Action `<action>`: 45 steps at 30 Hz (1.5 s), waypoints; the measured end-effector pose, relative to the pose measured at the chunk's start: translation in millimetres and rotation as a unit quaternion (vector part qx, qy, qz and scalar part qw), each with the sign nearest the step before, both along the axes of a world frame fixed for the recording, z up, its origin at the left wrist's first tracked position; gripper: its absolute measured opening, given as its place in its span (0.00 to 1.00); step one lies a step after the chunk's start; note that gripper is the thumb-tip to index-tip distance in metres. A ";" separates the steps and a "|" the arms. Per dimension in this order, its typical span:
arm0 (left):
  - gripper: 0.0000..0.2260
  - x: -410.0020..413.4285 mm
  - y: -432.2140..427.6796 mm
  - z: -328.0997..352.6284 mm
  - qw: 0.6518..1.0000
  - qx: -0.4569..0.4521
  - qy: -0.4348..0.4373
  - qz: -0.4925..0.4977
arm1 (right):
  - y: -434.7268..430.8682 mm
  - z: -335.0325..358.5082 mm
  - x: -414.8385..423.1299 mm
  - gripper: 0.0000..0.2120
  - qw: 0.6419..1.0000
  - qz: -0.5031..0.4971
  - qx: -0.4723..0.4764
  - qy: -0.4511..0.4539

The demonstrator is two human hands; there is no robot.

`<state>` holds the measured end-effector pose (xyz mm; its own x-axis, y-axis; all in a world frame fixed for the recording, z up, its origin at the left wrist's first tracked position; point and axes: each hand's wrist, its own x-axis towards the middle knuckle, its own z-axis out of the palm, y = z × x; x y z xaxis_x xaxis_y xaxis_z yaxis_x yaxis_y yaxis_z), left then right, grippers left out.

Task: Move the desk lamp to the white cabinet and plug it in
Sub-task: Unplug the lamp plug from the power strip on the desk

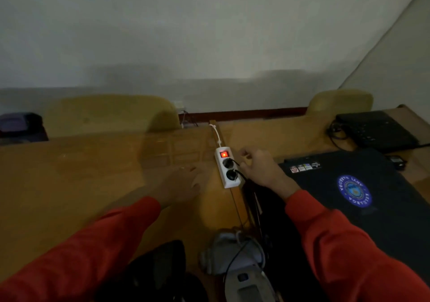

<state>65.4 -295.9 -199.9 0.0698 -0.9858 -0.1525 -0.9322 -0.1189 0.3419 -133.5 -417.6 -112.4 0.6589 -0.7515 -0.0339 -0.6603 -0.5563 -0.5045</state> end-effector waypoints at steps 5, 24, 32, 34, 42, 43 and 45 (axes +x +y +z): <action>0.25 -15.1 -29.8 -35.8 0.997 -0.057 0.040 -0.017 | -29.5 -26.7 12.4 0.12 0.999 0.007 0.010 0.038; 0.32 -30.4 -53.2 -93.3 0.993 -0.107 0.035 -0.042 | -57.1 -82.6 55.3 0.13 0.983 -0.033 0.077 0.165; 0.31 -29.1 -47.9 -112.5 0.994 -0.097 -0.012 -0.050 | -57.3 -86.5 64.2 0.12 0.982 -0.034 0.032 0.182; 0.26 -28.8 -43.6 -118.5 0.994 -0.096 -0.023 -0.054 | -57.9 -87.1 64.7 0.11 0.983 -0.034 0.023 0.177; 0.25 -29.6 -41.1 -122.2 0.995 -0.086 -0.009 -0.049 | -58.6 -89.1 62.9 0.16 0.978 -0.027 -0.009 0.209; 0.25 -29.3 -41.3 -122.7 0.995 -0.085 -0.008 -0.046 | -58.8 -89.5 63.7 0.17 0.975 -0.024 -0.010 0.219; 0.24 -28.5 -41.2 -122.5 0.996 -0.081 -0.012 -0.042 | -58.5 -89.8 65.7 0.17 0.973 -0.026 -0.014 0.231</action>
